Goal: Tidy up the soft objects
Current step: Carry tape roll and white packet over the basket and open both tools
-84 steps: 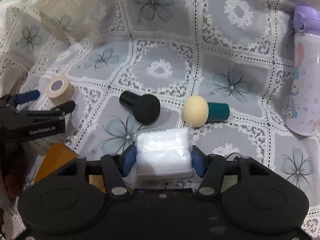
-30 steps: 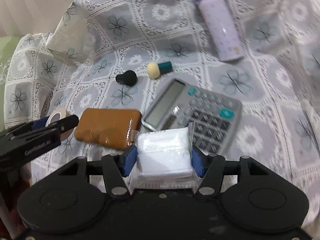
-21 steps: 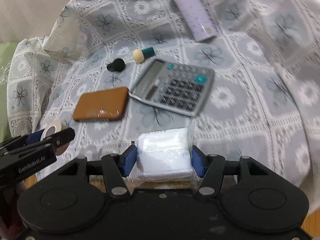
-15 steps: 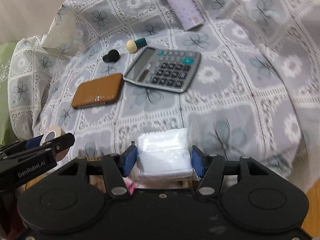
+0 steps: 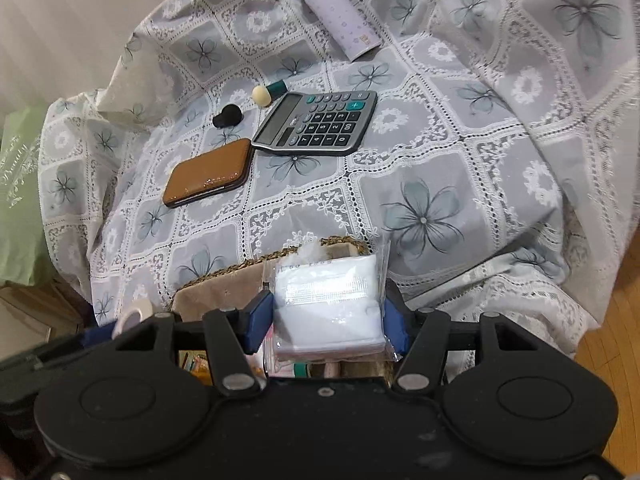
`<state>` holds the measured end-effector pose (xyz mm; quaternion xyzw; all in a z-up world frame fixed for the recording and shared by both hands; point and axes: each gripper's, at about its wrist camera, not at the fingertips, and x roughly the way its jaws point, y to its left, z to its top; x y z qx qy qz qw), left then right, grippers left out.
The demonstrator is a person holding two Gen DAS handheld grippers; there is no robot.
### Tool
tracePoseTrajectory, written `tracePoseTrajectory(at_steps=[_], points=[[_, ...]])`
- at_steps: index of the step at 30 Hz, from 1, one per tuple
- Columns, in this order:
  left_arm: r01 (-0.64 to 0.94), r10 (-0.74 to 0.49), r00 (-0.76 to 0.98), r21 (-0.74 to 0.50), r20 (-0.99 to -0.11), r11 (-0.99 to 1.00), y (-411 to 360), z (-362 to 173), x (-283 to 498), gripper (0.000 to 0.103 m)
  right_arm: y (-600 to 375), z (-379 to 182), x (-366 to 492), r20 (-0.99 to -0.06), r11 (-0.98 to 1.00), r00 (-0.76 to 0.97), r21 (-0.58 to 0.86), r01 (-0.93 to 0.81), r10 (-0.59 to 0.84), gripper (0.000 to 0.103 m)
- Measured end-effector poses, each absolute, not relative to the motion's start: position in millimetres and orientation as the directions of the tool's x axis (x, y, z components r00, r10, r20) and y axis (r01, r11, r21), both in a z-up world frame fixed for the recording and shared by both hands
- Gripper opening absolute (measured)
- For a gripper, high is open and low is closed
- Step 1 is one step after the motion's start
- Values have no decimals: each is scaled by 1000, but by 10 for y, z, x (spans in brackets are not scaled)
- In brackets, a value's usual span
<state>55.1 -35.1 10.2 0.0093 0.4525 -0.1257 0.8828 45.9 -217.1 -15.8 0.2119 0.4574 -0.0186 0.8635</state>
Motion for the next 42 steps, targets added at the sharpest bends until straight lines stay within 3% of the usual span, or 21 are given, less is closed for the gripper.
tracePoseTrajectory(at_steps=[11, 16, 19, 24, 31, 42], points=[[207, -275, 493, -196, -825, 958, -289, -62, 303, 49, -2094, 7, 29, -763, 908, 628, 360, 213, 155, 58], [235, -274, 475, -179, -836, 955, -447, -152, 336, 49, -2085, -26, 61, -774, 911, 616, 348, 221, 146, 58], [233, -261, 497, -162, -828, 959, -439, -134, 291, 66, -2065, -51, 70, -780, 915, 608, 341, 217, 147, 58], [198, -244, 524, -162, -816, 967, -338, -89, 263, 68, -1992, -80, 66, -792, 928, 594, 315, 201, 140, 58], [111, -121, 559, -71, -821, 991, -249, -88, 161, 68, -1931, -95, 75, -804, 935, 574, 307, 179, 154, 59], [-46, -24, 577, -61, -817, 997, 45, -62, 109, 68, -1841, -71, 102, -810, 949, 564, 284, 137, 161, 59]])
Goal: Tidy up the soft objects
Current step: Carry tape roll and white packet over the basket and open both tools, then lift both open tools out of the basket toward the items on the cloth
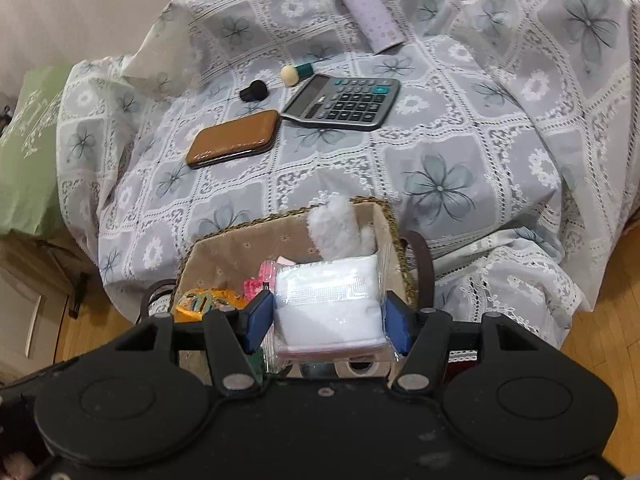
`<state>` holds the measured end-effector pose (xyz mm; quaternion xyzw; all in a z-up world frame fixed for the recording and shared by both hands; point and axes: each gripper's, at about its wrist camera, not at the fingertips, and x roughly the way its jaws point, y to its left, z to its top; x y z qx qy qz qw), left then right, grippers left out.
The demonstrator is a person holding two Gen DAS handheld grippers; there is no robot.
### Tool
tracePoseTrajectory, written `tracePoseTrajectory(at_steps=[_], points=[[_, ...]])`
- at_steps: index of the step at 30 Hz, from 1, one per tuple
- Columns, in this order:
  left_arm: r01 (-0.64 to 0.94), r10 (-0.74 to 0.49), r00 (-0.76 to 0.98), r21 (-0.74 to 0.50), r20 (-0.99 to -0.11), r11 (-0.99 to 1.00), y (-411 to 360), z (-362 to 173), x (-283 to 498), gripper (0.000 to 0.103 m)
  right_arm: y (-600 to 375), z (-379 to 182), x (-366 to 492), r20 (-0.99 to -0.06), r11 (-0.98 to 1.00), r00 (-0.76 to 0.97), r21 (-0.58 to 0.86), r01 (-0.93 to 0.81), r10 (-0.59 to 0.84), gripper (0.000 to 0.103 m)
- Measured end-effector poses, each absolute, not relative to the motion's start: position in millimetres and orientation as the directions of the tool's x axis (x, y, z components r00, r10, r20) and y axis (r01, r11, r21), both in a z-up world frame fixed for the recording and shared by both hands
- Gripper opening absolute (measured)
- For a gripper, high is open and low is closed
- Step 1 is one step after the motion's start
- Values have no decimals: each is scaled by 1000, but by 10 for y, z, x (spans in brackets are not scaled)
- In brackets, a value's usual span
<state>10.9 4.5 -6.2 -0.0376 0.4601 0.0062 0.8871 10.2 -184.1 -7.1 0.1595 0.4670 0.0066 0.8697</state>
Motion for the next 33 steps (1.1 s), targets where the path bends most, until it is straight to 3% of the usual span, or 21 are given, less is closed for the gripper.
tracePoseTrajectory(at_steps=[5, 9, 33], points=[[-45, -16, 583, -52, -812, 998, 37, -59, 96, 72, -1730, -56, 127, -810, 960, 554, 272, 65, 192, 62], [-41, -19, 580, -53, -814, 998, 42, -62, 99, 72, -1714, -30, 104, -803, 960, 563, 275, 55, 198, 73], [-11, -34, 565, -48, -825, 999, 1, -81, 97, 72, -1800, -163, 139, -852, 957, 502, 254, 139, 153, 73]])
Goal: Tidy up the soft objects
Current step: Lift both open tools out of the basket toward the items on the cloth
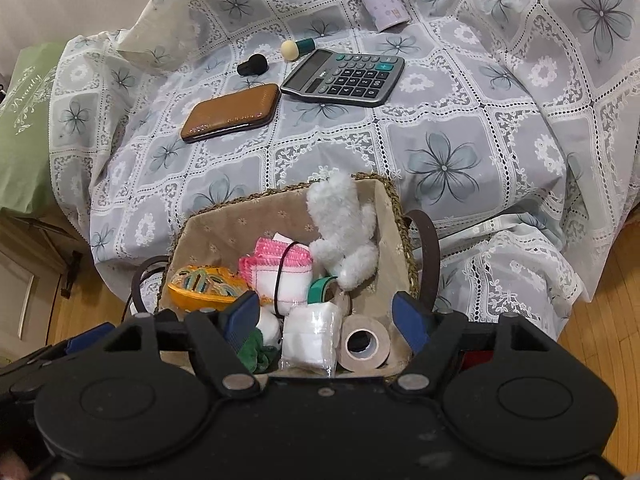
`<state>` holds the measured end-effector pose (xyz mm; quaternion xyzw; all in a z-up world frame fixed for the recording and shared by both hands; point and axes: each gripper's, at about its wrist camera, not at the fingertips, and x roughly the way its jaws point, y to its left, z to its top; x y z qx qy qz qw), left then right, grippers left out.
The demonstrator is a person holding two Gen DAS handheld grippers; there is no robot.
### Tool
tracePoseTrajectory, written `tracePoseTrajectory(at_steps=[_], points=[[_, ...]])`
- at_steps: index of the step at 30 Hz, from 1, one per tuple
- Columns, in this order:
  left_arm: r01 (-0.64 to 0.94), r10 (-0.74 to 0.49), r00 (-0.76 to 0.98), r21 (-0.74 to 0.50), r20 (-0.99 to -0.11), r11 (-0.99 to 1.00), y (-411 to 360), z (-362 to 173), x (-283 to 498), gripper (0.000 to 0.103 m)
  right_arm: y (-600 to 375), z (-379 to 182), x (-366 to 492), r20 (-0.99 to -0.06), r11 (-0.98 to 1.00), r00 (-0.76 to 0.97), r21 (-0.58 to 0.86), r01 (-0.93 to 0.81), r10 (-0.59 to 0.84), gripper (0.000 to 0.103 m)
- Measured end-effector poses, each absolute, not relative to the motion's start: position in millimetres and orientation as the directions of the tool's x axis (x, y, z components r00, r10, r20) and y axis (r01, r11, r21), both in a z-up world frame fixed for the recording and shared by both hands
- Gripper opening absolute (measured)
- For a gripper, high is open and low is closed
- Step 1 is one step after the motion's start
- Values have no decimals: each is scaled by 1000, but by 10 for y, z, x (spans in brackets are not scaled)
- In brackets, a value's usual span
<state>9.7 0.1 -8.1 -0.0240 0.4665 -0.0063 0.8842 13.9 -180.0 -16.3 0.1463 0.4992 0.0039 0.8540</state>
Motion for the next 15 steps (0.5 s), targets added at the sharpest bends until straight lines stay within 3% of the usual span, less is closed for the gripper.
tracePoseTrajectory(at_steps=[15], points=[[-2, -35, 554, -43, -832, 999, -19, -103, 104, 72, -1814, -231, 160, -866, 955, 476, 256, 151, 157, 73]])
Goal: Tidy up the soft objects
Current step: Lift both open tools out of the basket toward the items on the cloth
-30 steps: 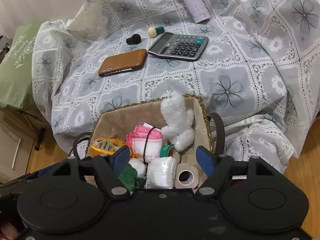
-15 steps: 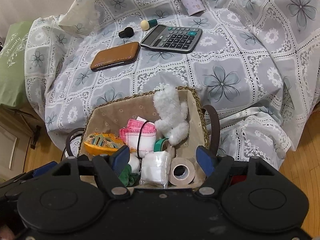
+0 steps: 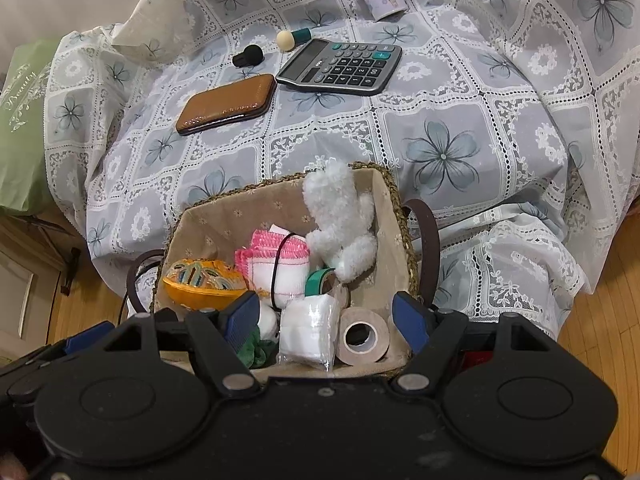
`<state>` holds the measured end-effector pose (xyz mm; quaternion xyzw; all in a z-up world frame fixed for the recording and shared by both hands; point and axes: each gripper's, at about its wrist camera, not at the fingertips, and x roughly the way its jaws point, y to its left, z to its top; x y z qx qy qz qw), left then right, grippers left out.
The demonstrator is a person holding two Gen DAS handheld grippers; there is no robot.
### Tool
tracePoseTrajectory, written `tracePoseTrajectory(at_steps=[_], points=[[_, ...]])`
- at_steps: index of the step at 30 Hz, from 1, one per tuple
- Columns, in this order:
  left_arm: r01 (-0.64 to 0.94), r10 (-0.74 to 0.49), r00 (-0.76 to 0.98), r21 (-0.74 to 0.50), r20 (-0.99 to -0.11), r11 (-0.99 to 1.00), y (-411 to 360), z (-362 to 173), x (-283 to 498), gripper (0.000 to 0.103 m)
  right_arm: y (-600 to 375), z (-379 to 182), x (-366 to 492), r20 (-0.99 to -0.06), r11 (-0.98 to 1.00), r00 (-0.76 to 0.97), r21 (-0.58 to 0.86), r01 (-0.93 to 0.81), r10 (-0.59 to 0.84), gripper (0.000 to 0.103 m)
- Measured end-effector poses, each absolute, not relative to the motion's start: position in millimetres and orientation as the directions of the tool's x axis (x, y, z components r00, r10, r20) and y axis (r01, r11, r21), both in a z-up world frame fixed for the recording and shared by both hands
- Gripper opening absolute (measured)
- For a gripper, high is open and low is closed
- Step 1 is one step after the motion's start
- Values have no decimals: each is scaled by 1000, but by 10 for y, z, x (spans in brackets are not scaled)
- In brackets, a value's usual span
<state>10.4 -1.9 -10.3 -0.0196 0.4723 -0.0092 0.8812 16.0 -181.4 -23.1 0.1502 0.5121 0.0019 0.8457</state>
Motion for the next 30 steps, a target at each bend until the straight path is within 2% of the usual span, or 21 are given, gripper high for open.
tracePoseTrajectory(at_steps=[13, 30], points=[[7, -31, 544, -32, -839, 999, -30, -149, 121, 72, -1772, -273, 203, -879, 962, 455, 232, 142, 145, 73], [61, -44, 449, -19, -892, 998, -97, -296, 324, 72, -1679, -457, 491, -923, 977, 365, 176, 117, 122, 73]])
